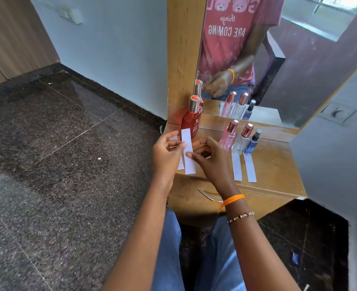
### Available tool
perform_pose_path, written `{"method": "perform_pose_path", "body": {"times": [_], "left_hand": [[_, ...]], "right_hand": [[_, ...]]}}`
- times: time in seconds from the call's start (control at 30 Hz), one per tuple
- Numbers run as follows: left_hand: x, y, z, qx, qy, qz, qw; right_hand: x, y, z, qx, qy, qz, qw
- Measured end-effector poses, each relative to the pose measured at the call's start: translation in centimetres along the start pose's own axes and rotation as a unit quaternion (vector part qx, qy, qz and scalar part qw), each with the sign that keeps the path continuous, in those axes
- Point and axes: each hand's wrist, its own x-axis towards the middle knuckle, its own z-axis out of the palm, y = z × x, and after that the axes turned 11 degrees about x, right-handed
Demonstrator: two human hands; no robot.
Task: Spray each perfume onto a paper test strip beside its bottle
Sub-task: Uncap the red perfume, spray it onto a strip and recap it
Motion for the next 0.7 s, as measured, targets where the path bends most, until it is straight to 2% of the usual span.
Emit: {"method": "perform_pose_path", "body": {"times": [0.23,0.4,0.6,0.7], "left_hand": [[0.5,-0.7,-0.6,-0.046,0.010,-0.036,0.998],[0.2,-1.3,-0.7,-0.064,0.033,-0.031,0.997],[0.3,-2.1,-1.1,-0.066,0.046,-0.029,0.996],[0.2,-2.2,-1.0,-0.054,0.039,-0.022,0.998]], "right_hand": [[3.3,-0.9,1.7,-0.051,0.100,-0.010,0.994],[5.9,-0.9,3.7,-0.140,0.109,0.022,0.984],[6.0,-0.9,4.7,-0.126,0.163,0.056,0.977],[5.7,-0.7,4.4,-0.160,0.173,0.062,0.970]]}}
